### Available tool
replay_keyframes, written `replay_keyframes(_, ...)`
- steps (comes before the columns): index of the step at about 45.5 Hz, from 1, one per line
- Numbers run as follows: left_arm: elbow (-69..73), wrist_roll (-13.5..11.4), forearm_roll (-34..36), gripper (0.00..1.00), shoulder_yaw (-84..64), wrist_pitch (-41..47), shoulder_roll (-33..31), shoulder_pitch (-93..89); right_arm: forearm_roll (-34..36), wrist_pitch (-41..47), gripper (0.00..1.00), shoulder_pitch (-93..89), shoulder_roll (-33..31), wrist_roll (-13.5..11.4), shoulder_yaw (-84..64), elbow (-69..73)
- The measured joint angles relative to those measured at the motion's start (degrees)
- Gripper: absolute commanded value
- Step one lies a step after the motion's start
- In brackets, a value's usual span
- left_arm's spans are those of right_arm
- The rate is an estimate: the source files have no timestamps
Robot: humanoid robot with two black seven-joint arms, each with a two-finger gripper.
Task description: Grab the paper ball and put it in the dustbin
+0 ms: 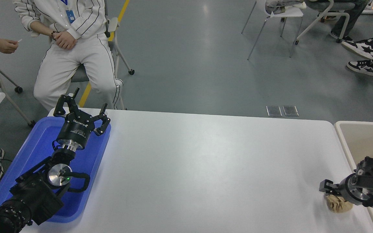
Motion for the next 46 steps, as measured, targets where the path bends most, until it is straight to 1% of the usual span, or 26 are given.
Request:
replay_keyframes(13, 0.0, 0.0, 0.0, 1.0, 0.0, 0.0, 0.0, 0.0, 0.85, -0.54, 0.91, -1.15, 0.75, -0.02, 0.02, -1.0)
replay_keyframes(16, 0.0, 0.0, 0.0, 1.0, 0.0, 0.0, 0.0, 0.0, 0.91, -0.58, 0.87, -1.28, 0.86, -0.02, 0.02, -1.16)
replay_keyframes(22, 0.0, 0.0, 0.0, 1.0, 0.0, 0.0, 0.0, 0.0, 1.02, -0.66, 0.86, -1.55, 1.04, 0.0, 0.14, -1.37)
replay_keyframes(26, 0.0, 0.0, 0.0, 1.0, 0.0, 0.0, 0.0, 0.0, 1.06, -0.77, 0.82, -1.86, 1.1, 0.03, 0.32, -1.45)
replay_keyframes(28, 0.0, 0.0, 0.0, 1.0, 0.0, 0.01, 0.0, 0.0, 1.11, -0.97, 0.75, -2.05, 1.12, 0.04, 0.43, -1.48)
replay_keyframes(31, 0.0, 0.0, 0.0, 1.0, 0.0, 0.02, 0.0, 0.0, 1.13, -1.27, 0.61, -2.37, 1.19, 0.05, 0.54, -1.48)
replay_keyframes(33, 0.0, 0.0, 0.0, 1.0, 0.0, 0.02, 0.0, 0.0, 1.15, -1.45, 0.48, -2.6, 1.26, 0.05, 0.6, -1.48)
replay_keyframes(36, 0.0, 0.0, 0.0, 1.0, 0.0, 0.02, 0.0, 0.01, 1.27, -1.62, 0.3, -2.93, 1.34, 0.05, 0.67, -1.37)
replay_keyframes(39, 0.0, 0.0, 0.0, 1.0, 0.0, 0.02, 0.0, 0.01, 1.76, -1.72, 0.09, -3.29, 1.41, 0.05, 0.72, -1.22)
replay_keyframes(40, 0.0, 0.0, 0.0, 1.0, 0.0, 0.02, 0.0, 0.01, 2.04, -1.75, 0.0, -3.37, 1.42, 0.04, 0.74, -1.18)
replay_keyframes(46, 0.0, 0.0, 0.0, 1.0, 0.0, 0.02, 0.0, 0.01, 5.51, -1.68, 0.0, -3.71, 1.47, 0.04, 0.8, -0.72)
